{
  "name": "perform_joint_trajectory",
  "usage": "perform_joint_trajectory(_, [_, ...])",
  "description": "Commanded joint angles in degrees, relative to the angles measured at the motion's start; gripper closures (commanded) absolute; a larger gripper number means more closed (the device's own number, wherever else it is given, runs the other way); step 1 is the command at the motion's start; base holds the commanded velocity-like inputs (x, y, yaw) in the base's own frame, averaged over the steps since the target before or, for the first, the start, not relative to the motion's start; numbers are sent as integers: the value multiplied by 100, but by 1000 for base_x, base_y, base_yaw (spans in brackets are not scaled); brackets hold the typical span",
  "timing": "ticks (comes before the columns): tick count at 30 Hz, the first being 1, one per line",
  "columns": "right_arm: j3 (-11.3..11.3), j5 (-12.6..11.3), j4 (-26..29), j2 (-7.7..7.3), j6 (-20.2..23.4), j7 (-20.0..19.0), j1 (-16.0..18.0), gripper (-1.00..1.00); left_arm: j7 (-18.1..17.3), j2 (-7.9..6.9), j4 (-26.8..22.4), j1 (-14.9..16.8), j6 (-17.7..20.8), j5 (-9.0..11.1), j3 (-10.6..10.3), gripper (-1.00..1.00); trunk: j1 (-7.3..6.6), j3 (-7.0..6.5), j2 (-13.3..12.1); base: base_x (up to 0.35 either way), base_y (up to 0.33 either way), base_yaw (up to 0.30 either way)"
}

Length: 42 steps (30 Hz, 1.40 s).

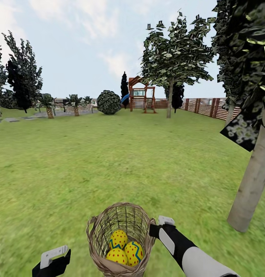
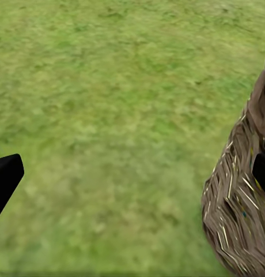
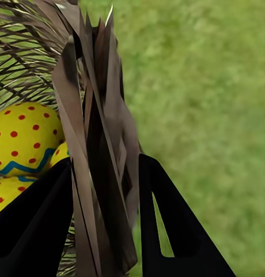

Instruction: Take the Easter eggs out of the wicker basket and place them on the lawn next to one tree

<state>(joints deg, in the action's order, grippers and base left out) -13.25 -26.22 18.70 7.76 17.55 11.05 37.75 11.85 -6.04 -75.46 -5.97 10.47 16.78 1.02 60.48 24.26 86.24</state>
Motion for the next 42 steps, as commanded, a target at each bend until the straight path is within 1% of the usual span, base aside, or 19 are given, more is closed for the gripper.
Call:
perform_joint_trajectory(1, [-37, -68, 14, -3, 20, 46, 5, 100, 28, -3, -13, -1, 25, 53, -5, -100, 23, 24, 45, 0, 0, 0])
perform_joint_trajectory(42, [-48, -68, 11, 6, 20, 46, 5, 100, 33, -3, -5, -1, 22, 36, -5, -100, 923, 760, 1690, 0, 0, 0])
